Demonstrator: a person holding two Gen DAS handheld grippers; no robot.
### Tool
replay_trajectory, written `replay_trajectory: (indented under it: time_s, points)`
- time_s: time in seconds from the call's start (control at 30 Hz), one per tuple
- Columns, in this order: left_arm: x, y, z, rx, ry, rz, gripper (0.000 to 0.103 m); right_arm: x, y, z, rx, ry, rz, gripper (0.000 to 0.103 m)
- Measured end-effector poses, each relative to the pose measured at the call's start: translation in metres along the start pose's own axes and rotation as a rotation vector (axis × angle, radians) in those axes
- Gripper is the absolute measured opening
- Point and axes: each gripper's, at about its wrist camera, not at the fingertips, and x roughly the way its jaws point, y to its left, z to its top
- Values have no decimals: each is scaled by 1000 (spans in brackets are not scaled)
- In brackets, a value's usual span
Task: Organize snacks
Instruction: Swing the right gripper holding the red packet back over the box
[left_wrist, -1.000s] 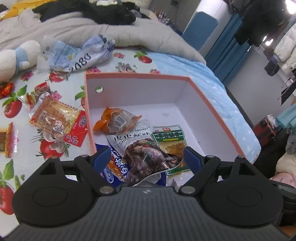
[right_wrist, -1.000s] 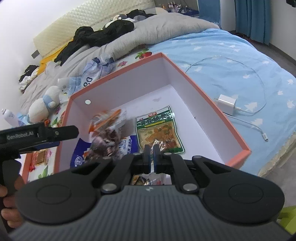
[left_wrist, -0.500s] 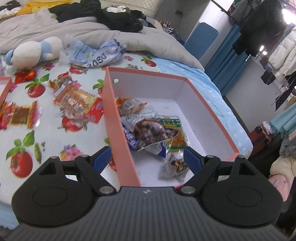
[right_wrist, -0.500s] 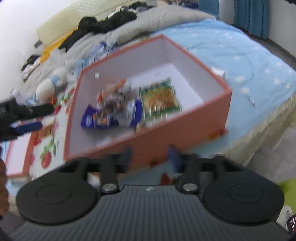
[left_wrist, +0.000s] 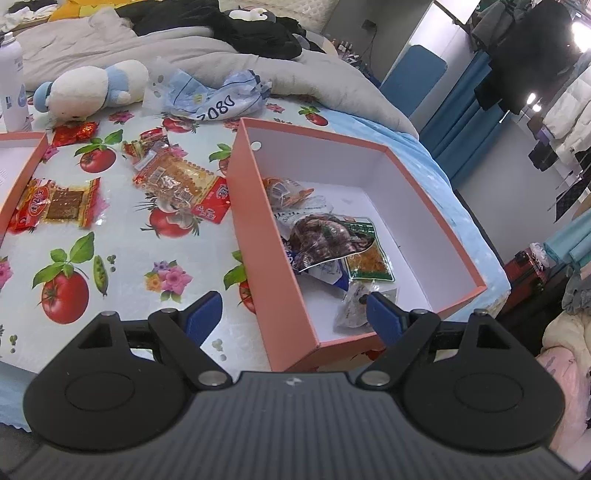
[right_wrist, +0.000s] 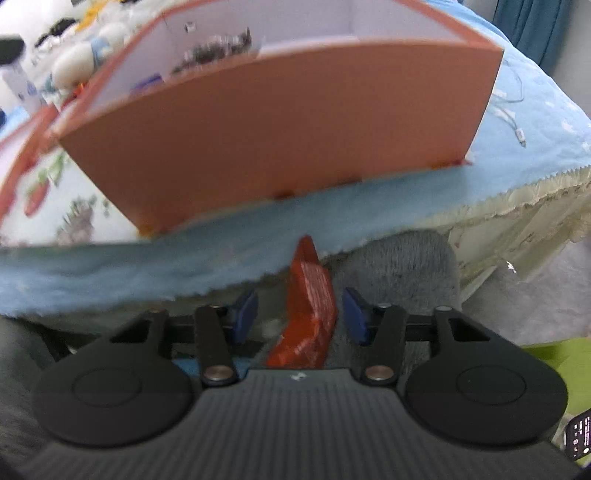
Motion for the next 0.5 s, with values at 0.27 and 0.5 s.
replay_trajectory:
  time_s: [0.27, 0.5]
  points:
    - [-2, 4, -1, -4, 4, 2, 88, 0, -5, -2, 35, 27, -31, 27]
    - [-5, 5, -1, -3, 1, 0, 88, -27, -3, 3, 30, -21, -24, 18]
